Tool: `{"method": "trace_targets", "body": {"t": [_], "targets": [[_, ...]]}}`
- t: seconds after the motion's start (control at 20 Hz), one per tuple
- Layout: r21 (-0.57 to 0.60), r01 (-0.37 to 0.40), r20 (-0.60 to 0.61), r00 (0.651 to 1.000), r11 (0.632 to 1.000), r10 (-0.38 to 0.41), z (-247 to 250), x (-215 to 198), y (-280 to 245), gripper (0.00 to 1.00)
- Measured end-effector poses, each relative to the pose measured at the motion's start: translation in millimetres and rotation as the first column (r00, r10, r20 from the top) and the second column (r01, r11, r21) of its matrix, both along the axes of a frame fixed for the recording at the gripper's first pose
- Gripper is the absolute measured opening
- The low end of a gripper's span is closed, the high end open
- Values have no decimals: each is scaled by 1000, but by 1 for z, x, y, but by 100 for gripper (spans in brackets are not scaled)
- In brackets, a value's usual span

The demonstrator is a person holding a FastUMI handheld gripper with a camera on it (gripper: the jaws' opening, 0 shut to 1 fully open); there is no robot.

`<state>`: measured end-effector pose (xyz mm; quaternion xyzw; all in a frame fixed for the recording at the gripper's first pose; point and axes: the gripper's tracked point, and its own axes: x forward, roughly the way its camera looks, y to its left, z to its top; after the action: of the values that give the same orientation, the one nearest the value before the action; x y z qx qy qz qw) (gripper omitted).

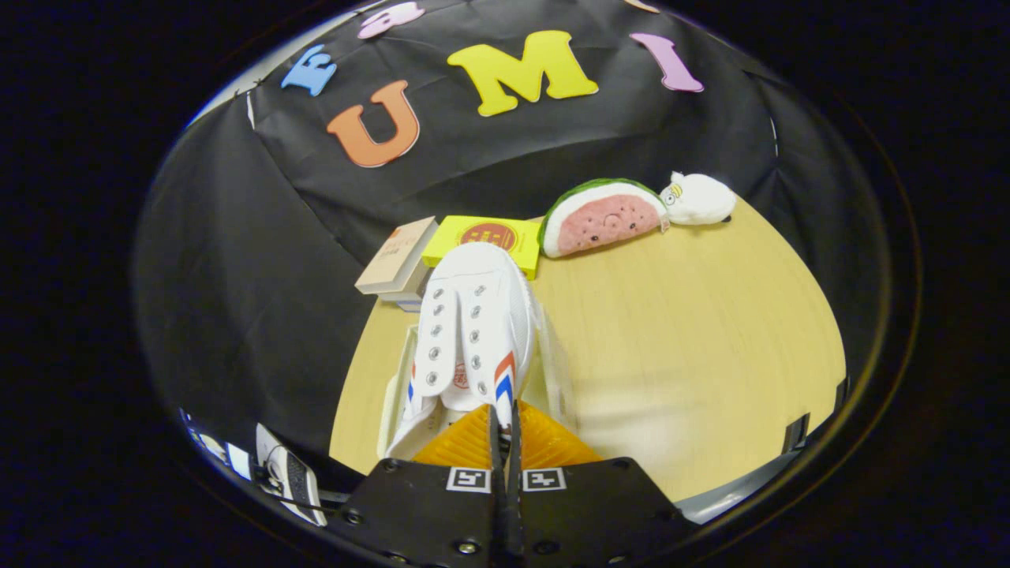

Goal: Open the storage box then place both shoes into the box .Put the left shoe in first, then the right shoe, with the right side of both shoes facing outward in a uniform manner.

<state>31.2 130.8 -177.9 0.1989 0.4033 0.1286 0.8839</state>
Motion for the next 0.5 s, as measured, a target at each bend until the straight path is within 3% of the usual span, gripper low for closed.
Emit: {"method": "trace_targets", "body": {"t": [0.5], "targets": [[-187, 65, -6, 998, 980, -67, -63, -1, 19, 0]]}}
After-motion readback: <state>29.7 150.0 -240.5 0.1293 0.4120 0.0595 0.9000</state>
